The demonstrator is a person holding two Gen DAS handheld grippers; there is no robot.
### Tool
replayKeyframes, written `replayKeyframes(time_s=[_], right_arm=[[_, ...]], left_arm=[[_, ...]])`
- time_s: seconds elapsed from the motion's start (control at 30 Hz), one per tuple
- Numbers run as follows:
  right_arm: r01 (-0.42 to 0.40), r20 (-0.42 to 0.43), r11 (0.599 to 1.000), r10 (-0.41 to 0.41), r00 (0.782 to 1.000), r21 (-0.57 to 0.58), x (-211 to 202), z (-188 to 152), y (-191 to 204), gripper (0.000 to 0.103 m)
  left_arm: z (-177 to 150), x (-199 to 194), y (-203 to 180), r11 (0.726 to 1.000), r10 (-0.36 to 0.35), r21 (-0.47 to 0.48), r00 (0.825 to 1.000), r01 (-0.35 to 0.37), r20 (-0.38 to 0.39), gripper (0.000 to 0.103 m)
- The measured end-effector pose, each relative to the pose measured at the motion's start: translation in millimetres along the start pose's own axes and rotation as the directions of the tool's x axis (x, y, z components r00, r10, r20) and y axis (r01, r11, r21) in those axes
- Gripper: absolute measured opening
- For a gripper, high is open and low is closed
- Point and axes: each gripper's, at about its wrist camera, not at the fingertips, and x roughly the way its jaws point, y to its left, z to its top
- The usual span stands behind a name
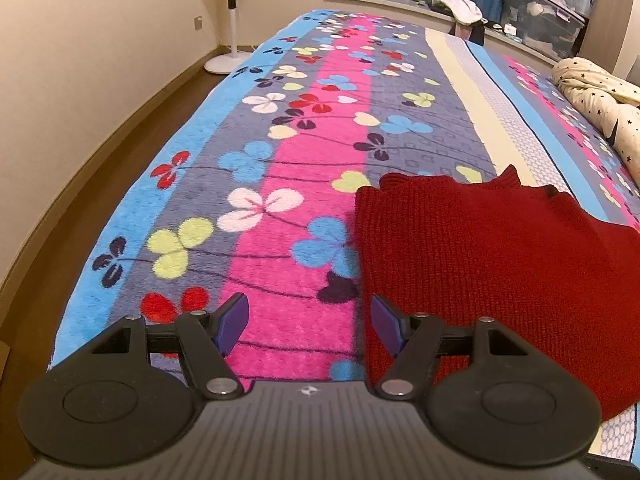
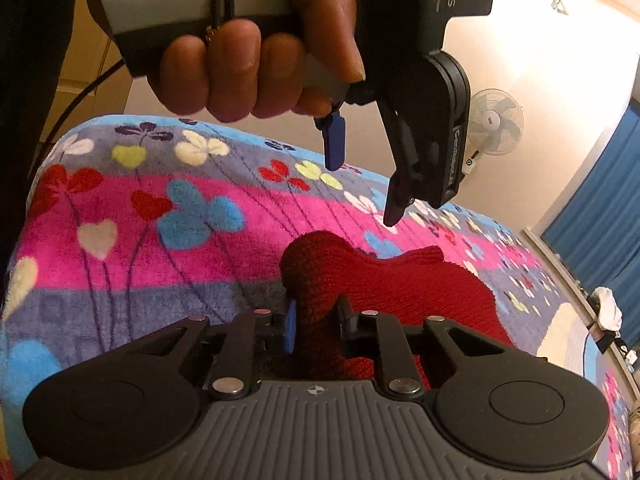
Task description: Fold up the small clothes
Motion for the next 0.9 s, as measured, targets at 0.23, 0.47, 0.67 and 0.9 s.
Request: replayKeyframes(time_s=[0.23,0.47,0.67,0.9], right_arm=[[0.011,0.018,0.999,-0.012,1.0,0.038,-7,5,-7,0.018],[0.043,0.057,0.996,-0.047,0.997,0.079,-24,8,-19,0.016],[0.061,0.084,0.99,-0.071,0.994,0.125,-39,8,-29,0.015],[0.063,0.119,0.981,-0.085,0.989,0.182,-53,7,-38,0.015]], left_arm=[[7,15,0,0.979,-0.201,-0.043,0.977,0.199,-0.065,0.084],[18,67,-1,0.878,-0.475,-0.161,0.857,0.45,-0.199,0.087],[21,97,-10,0.811,-0.584,-0.201,0.781,0.549,-0.221,0.087],[31,121,-12,0.772,-0.624,-0.275,0.764,0.573,-0.161,0.06]])
